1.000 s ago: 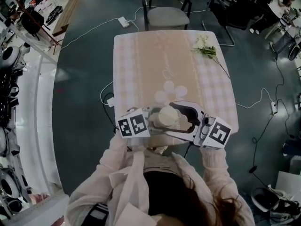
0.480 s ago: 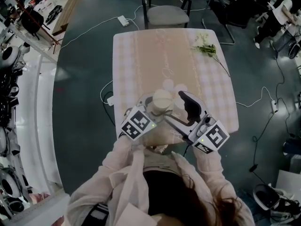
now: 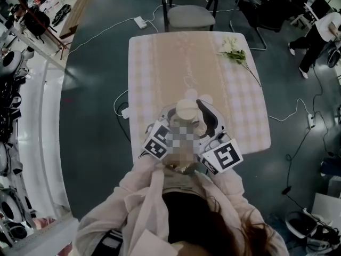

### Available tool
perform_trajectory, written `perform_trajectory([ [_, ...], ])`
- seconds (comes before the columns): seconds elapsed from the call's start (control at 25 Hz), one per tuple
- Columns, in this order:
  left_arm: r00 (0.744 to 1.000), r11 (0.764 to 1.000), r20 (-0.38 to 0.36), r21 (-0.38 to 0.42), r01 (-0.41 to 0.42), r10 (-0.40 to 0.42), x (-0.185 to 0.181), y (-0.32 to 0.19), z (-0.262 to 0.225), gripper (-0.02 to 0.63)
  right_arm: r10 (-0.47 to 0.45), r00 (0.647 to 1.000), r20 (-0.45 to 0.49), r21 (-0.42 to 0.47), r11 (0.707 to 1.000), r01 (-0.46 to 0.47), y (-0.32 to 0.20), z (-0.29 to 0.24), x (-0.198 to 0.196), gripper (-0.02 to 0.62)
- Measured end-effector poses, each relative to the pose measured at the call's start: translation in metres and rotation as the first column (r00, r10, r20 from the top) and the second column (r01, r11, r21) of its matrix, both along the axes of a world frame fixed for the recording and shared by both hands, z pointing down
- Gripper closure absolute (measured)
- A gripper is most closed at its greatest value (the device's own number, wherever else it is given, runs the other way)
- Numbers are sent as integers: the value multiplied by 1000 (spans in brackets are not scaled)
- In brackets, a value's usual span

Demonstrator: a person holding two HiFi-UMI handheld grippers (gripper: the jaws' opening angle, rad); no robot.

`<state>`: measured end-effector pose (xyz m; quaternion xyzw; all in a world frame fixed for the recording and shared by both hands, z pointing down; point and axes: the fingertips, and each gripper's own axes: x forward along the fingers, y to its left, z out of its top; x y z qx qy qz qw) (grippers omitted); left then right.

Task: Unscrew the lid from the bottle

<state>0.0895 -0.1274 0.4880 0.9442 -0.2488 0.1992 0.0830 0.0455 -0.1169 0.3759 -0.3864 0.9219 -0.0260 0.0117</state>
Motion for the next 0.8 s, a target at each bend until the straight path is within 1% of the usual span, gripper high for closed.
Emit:
perform_trajectory([
  [0.16, 999, 1000, 35, 1, -15, 15, 1, 1, 7, 290, 25, 997, -76, 8, 1000, -25, -9, 3, -4, 279],
  [0.28, 998, 1000, 50, -10, -26, 26, 2, 6, 12, 290, 10, 996, -93, 6, 1000, -10, -7, 4, -3, 288],
  [0.4, 997, 999, 52, -7, -51, 51, 3, 10, 11, 290, -24, 995, -96, 2, 1000, 24, -3, 4, -3, 288],
  [0.6, 991, 992, 54, -1, -124, 124, 5, 16, 12, 290, -109, 989, -96, -34, 994, 106, 1, 6, -4, 288],
  [0.72, 983, 985, 64, -13, -174, 175, 4, 21, 13, 290, -154, 981, -119, -30, 988, 151, 4, 3, -6, 288],
  [0.8, 974, 976, 60, -11, -217, 217, 4, 25, 10, 290, -176, 978, -114, -25, 984, 174, 8, -2, -8, 288],
])
